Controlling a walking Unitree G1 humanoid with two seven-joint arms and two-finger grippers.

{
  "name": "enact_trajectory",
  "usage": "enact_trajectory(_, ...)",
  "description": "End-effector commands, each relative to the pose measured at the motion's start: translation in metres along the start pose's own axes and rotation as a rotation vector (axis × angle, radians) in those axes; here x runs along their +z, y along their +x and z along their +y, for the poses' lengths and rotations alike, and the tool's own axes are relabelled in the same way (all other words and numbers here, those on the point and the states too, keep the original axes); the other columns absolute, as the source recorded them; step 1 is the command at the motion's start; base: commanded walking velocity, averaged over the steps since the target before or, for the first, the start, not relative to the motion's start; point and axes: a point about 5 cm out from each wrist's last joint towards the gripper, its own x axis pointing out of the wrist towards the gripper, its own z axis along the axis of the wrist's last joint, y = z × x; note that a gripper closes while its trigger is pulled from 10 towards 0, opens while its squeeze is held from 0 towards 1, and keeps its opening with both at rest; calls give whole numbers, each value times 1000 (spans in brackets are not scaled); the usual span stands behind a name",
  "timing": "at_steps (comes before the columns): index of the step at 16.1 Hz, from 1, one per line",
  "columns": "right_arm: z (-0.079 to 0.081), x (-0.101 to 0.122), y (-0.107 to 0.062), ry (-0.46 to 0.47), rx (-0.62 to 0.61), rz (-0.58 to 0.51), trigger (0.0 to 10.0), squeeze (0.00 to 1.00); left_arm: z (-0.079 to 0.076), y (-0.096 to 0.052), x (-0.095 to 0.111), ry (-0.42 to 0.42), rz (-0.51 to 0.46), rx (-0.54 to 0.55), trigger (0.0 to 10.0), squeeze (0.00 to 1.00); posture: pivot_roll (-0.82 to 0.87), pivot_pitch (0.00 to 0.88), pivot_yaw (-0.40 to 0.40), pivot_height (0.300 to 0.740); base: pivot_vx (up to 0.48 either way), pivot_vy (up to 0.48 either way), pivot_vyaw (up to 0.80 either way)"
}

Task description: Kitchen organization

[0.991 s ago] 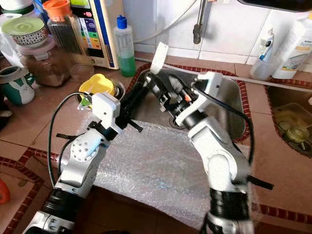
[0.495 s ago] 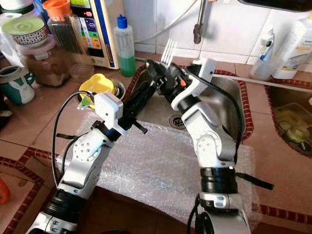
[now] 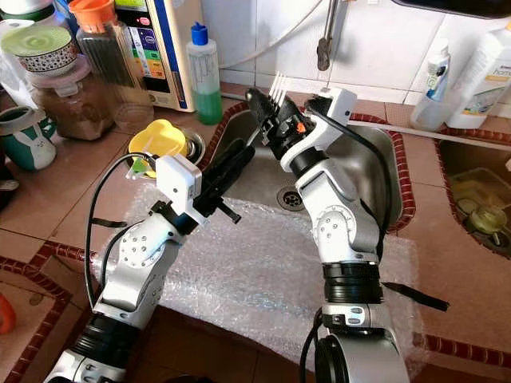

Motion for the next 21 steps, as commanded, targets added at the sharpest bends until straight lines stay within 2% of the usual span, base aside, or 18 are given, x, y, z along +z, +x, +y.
enact_trajectory(1,-9,5,-4,1,-43,-25,0,0,0,-1,2,10,-15,-8,0,0,-28,118,20,740,0,0,0)
enact_trajectory(8,-14,5,-14,-6,-48,-14,0,0,13,-4,-2,37,20,3,0,0,-31,117,23,740,0,0,0)
enact_trajectory(12,-17,7,-16,-44,-68,-23,0,0,15,-1,-2,12,23,24,0,0,-32,113,27,740,0,0,0)
enact_trajectory(13,-18,8,-16,-71,-79,-30,0,0,16,-1,-3,6,28,43,1137,0,-32,113,27,740,0,0,0)
enact_trajectory(14,-17,9,-15,-119,-89,-35,0,0,15,-1,-3,15,26,36,8549,0,-32,114,27,740,0,0,0)
enact_trajectory(15,-17,9,-15,-149,-97,-35,0,0,15,-1,-3,15,27,36,10000,169,-32,114,27,740,0,0,0)
enact_trajectory(16,-17,9,-15,-182,-103,-35,0,0,15,-1,-4,13,27,37,10000,329,-32,114,27,740,0,0,0)
enact_trajectory(17,-16,9,-15,-197,-109,-38,0,0,16,-1,-4,12,24,50,10000,1000,-30,116,27,740,0,0,0)
enact_trajectory(20,-19,12,-13,-271,-154,-58,0,0,18,-1,-3,-8,18,72,10000,1000,-30,115,27,740,0,0,0)
enact_trajectory(21,-22,15,-13,-314,-180,-69,0,0,14,-1,-2,-21,10,53,10000,1000,-29,114,27,740,0,0,0)
